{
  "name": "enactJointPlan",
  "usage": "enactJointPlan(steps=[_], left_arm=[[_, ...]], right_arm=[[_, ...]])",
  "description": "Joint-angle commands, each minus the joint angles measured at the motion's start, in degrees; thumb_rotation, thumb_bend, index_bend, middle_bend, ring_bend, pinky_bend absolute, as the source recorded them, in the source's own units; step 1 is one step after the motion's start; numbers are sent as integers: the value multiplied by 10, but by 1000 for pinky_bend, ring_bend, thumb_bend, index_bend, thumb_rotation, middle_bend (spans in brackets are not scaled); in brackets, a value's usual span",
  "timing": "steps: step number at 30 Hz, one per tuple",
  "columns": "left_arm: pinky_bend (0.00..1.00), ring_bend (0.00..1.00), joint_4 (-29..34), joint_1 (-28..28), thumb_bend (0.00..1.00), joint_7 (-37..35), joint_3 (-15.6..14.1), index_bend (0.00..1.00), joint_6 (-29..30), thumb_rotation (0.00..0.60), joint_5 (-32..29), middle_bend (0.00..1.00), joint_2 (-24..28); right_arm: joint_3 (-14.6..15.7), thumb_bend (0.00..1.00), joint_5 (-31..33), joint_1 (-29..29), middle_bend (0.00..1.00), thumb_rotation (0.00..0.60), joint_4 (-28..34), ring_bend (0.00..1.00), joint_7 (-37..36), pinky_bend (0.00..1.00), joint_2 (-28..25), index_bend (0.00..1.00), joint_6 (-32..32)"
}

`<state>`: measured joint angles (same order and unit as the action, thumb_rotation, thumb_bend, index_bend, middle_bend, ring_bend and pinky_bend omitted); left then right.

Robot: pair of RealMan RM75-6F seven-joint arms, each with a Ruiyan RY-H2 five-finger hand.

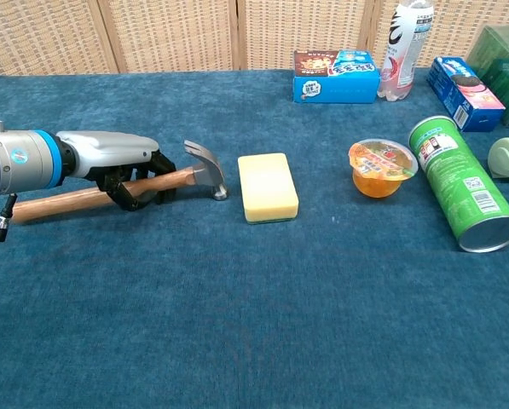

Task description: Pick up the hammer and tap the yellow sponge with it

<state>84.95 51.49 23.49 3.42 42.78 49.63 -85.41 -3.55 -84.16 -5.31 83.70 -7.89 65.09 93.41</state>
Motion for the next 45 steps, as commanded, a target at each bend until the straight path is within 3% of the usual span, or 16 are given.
enactJointPlan(steps=[1,11,18,21,32,38,45], left_arm=[[676,558,3,-8,718,-2,5,622,31,600,19,589,-5],[694,577,28,-36,691,-54,19,639,86,600,96,614,25],[701,577,60,-59,649,-127,33,639,133,600,185,614,69],[712,578,77,-69,631,-159,41,639,144,600,193,614,80],[715,578,147,-76,630,-277,70,640,68,600,127,614,138],[715,578,166,-36,631,-286,79,640,-35,600,24,614,171],[716,578,152,2,633,-276,83,639,-75,600,-33,614,175]], right_arm=[[-1,254,0,0,428,600,0,463,-1,409,0,408,0],[-4,252,-1,-1,429,600,-2,465,-1,409,2,407,3],[-6,253,-2,1,431,600,2,466,4,413,5,407,0],[-6,253,-3,2,432,600,3,467,7,413,6,407,-1],[-1,254,-2,1,435,600,8,468,15,413,10,407,-11],[2,253,-3,0,435,600,6,468,14,413,14,407,-15],[3,252,0,-2,435,600,0,468,10,413,19,407,-16]])
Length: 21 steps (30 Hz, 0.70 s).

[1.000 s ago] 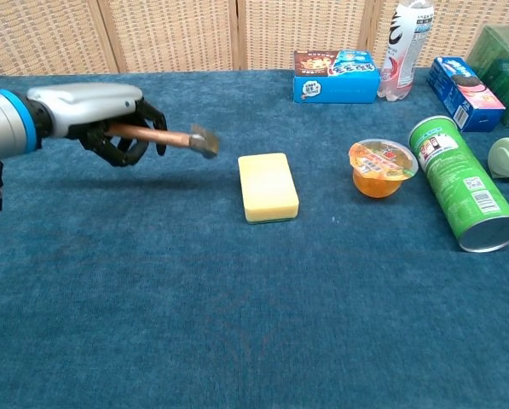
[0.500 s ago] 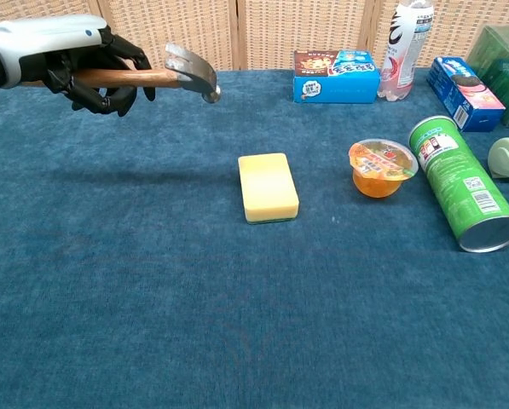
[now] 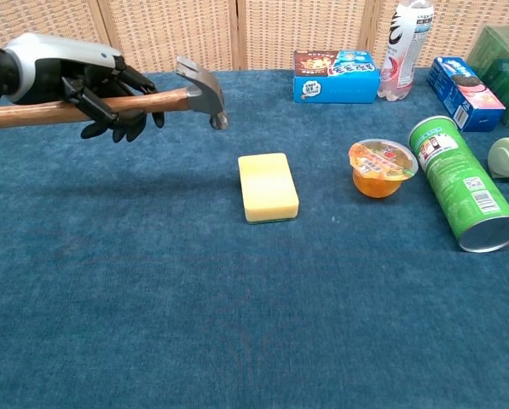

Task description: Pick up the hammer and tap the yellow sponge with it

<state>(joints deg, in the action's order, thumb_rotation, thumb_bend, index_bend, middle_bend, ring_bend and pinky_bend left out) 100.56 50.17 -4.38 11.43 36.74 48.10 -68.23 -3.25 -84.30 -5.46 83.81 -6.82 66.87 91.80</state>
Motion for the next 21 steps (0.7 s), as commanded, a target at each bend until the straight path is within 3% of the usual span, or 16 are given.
enactJointPlan(steps=[1,8,18,21], left_arm=[[717,579,-7,21,632,6,3,639,-18,600,-23,616,3],[740,625,-23,66,645,43,-3,639,-28,600,-58,683,-9],[770,669,-49,150,648,109,-38,640,-55,600,-135,737,-17],[778,688,-57,182,648,110,-53,640,-103,600,-174,741,-9]], right_arm=[[-1,252,2,-1,435,600,-2,468,-2,413,1,407,0],[-2,253,5,-4,435,600,-10,469,-8,413,5,407,2],[-3,253,12,-10,436,600,-16,470,-17,413,7,407,3],[-4,253,14,-11,436,600,-19,470,-21,413,8,407,3]])
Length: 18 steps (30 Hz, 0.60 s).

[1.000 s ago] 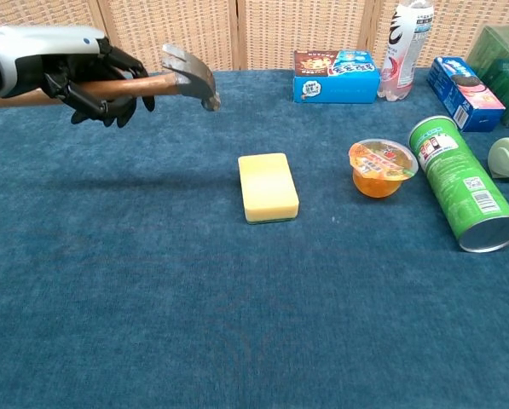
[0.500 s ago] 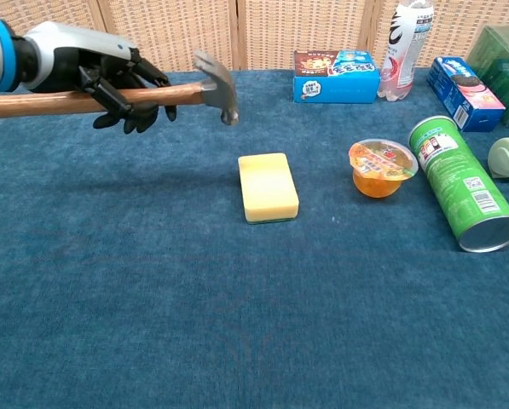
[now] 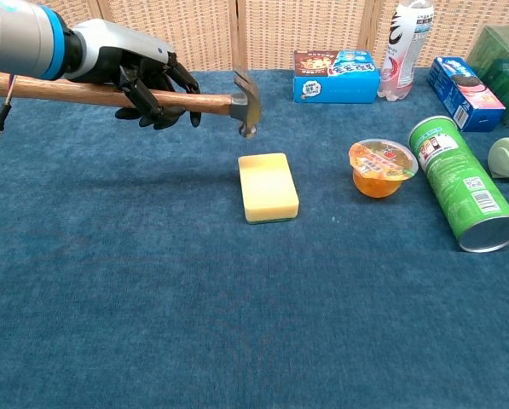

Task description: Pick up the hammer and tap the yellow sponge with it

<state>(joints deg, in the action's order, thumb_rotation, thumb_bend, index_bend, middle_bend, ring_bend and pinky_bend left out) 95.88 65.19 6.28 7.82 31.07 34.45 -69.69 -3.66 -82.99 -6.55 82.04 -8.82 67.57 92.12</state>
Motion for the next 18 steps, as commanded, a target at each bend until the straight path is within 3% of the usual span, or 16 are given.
enactJointPlan(steps=[1,5,18], left_arm=[[780,694,-13,40,647,-3,-18,639,-62,600,-50,742,10],[783,703,-25,58,638,-23,-29,640,-93,600,-67,743,16],[785,703,-33,78,632,-68,-47,639,-99,600,-63,743,15]], right_arm=[[0,253,1,-1,436,600,-2,470,-2,413,1,407,-1],[-1,254,2,-2,436,600,-5,471,-4,413,3,407,-2],[-2,252,2,-4,436,600,-7,471,-5,413,4,407,-1]])
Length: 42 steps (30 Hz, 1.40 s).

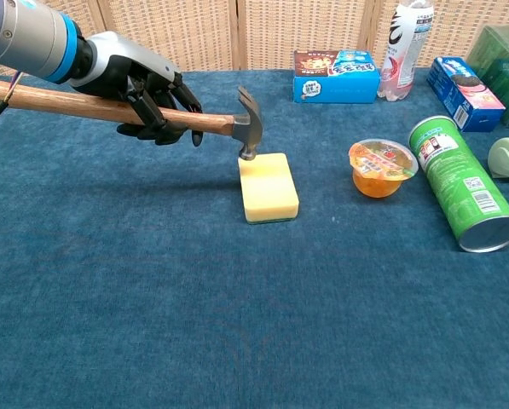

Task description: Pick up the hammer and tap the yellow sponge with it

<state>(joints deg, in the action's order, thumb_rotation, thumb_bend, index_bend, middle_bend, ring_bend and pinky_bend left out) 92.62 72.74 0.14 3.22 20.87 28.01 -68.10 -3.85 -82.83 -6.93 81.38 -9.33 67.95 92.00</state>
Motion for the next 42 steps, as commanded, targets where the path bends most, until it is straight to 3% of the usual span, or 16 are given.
enactJointPlan(steps=[1,7,13,18,30,37,42], left_arm=[[786,703,0,2,632,-10,0,639,6,600,2,743,-2],[786,703,-2,5,631,-31,-5,640,3,600,-1,743,-10],[789,703,-40,38,631,-40,-44,639,-32,600,-28,743,-41],[789,703,-54,62,634,-47,-66,639,-13,600,-50,744,-64],[789,702,37,-40,627,-115,29,640,150,600,44,744,-28],[789,702,58,-138,621,-227,86,640,165,600,154,743,-30],[789,702,33,-183,620,-269,92,640,151,600,238,744,-40]], right_arm=[[-1,252,1,-1,436,600,-1,471,0,413,0,407,0],[-2,252,4,-3,436,600,-6,471,-5,413,1,407,1],[-1,253,6,-5,436,600,-12,472,-11,413,5,408,-2],[-3,252,7,-7,436,600,-14,472,-14,412,5,408,0],[-3,254,6,-12,436,600,-14,472,-15,405,6,408,6],[-6,253,3,-10,437,600,-12,476,-12,405,7,409,7],[-7,253,4,-8,437,600,-11,477,-8,405,7,409,3]])
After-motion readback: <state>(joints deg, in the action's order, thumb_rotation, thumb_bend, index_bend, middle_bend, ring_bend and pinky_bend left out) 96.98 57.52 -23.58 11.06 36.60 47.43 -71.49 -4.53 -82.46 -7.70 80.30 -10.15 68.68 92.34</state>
